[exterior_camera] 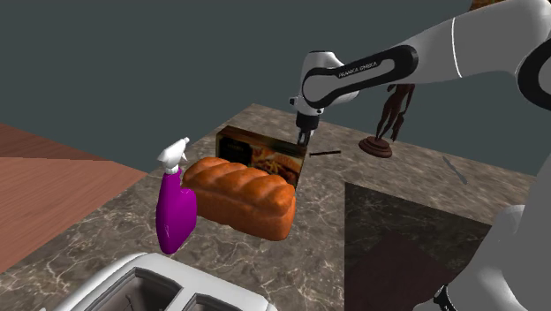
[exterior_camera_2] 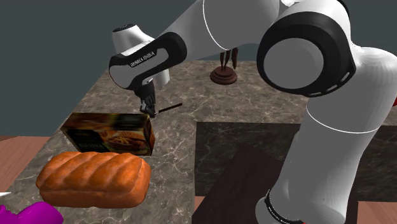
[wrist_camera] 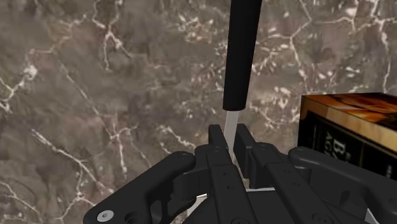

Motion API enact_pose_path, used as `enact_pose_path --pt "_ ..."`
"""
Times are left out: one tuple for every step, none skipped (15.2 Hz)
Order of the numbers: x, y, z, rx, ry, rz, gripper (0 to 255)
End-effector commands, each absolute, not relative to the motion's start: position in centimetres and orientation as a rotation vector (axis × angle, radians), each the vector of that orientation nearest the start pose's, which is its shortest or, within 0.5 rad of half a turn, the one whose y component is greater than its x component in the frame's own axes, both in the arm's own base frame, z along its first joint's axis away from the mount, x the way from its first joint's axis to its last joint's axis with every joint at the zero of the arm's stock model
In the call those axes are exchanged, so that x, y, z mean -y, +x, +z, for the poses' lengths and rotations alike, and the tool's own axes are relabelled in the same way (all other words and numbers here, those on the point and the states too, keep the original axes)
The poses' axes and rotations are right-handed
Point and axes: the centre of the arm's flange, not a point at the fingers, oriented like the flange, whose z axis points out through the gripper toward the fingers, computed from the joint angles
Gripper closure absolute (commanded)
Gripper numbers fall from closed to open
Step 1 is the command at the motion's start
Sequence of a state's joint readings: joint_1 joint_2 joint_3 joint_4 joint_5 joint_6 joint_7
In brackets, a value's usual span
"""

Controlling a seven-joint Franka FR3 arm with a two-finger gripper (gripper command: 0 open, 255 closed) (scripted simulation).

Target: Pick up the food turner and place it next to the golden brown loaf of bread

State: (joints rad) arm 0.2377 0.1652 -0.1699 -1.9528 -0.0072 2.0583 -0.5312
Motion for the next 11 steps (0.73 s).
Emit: enact_pose_path --pt "-4.2 58.4 38.1 0.940 -3.017 0.100 255" --pt "-4.2 58.4 37.5 0.940 -3.017 0.100 255" --pt "-4.2 58.4 37.0 0.940 -3.017 0.100 255" --pt "-4.2 58.4 36.5 0.940 -3.017 0.100 255" --pt "-4.2 58.4 36.0 0.940 -3.017 0.100 255" --pt "-4.2 58.4 35.4 0.940 -3.017 0.100 255" --pt "-4.2 58.4 35.1 0.940 -3.017 0.100 255" --pt "-4.2 58.4 35.1 0.940 -3.017 0.100 255" --pt "-4.2 58.4 35.1 0.940 -3.017 0.100 255" --pt "-4.2 58.4 35.1 0.940 -3.017 0.100 255" --pt "-4.2 58.4 35.1 0.940 -3.017 0.100 255"
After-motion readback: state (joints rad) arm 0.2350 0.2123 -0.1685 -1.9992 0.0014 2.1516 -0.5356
